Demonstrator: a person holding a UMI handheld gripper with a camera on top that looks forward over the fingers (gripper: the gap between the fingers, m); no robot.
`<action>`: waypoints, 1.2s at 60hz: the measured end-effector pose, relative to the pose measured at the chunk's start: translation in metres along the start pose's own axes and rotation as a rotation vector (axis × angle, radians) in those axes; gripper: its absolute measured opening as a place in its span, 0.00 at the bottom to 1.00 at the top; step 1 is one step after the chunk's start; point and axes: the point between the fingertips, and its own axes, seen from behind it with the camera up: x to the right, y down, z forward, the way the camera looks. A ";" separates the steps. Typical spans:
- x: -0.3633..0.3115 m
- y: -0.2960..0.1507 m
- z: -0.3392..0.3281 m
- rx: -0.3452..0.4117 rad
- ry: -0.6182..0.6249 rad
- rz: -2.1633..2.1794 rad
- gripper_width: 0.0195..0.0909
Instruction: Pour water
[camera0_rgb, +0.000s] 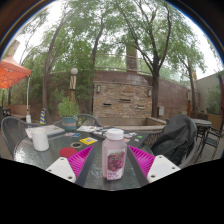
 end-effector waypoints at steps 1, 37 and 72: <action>0.003 0.003 0.005 -0.009 0.007 0.001 0.78; -0.002 0.009 0.058 -0.041 0.090 -0.046 0.39; -0.307 -0.092 0.113 0.296 -0.059 -2.134 0.38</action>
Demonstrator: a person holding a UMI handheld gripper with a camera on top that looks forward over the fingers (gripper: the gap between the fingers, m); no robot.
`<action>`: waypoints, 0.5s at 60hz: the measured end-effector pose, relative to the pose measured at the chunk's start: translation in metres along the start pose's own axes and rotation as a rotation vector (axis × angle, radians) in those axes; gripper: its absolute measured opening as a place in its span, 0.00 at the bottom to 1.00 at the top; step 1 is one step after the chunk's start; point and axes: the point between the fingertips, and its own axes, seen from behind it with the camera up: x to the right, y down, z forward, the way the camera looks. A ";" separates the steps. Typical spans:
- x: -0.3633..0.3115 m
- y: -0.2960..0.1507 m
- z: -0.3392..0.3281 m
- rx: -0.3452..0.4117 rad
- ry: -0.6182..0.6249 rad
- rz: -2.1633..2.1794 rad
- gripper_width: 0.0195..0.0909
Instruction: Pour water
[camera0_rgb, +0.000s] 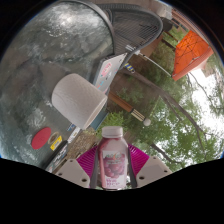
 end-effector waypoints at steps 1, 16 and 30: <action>0.001 -0.003 0.003 0.005 0.007 -0.046 0.38; -0.013 -0.021 -0.005 0.007 0.043 -0.255 0.39; 0.065 0.033 -0.004 -0.001 0.194 0.256 0.38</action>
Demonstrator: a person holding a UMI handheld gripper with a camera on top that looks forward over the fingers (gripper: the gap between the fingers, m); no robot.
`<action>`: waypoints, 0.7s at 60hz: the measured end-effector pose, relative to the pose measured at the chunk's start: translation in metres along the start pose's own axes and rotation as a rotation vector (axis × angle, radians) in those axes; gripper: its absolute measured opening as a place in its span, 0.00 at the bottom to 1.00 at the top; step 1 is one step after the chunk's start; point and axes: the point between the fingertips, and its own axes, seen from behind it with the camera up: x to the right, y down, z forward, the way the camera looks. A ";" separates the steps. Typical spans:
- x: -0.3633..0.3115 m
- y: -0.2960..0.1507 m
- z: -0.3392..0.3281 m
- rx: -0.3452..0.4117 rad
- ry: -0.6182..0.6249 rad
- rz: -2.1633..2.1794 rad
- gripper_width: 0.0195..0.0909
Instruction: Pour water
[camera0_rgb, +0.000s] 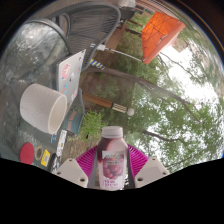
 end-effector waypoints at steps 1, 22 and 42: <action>0.013 0.010 -0.002 -0.026 0.030 0.120 0.38; -0.128 0.072 -0.014 -0.301 -0.107 2.113 0.39; -0.182 0.050 -0.012 -0.268 -0.170 1.850 0.39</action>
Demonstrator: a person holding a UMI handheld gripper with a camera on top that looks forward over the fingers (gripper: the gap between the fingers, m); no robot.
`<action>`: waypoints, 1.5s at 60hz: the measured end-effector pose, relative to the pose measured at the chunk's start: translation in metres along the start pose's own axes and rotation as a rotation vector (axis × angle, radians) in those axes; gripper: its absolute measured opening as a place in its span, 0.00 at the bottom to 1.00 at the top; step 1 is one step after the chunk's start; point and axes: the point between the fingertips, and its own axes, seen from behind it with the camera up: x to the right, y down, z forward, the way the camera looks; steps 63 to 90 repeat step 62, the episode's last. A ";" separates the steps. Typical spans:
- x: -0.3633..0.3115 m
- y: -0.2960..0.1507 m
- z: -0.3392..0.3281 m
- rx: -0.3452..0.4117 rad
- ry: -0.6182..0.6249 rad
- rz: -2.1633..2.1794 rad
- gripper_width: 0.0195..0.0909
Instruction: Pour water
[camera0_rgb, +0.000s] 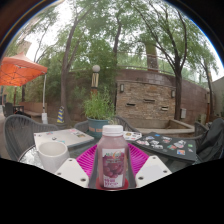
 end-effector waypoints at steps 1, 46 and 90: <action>-0.001 0.000 0.000 -0.002 -0.002 -0.002 0.39; 0.014 0.006 -0.152 -0.125 -0.015 -0.111 0.89; 0.005 0.012 -0.262 -0.143 -0.045 -0.042 0.89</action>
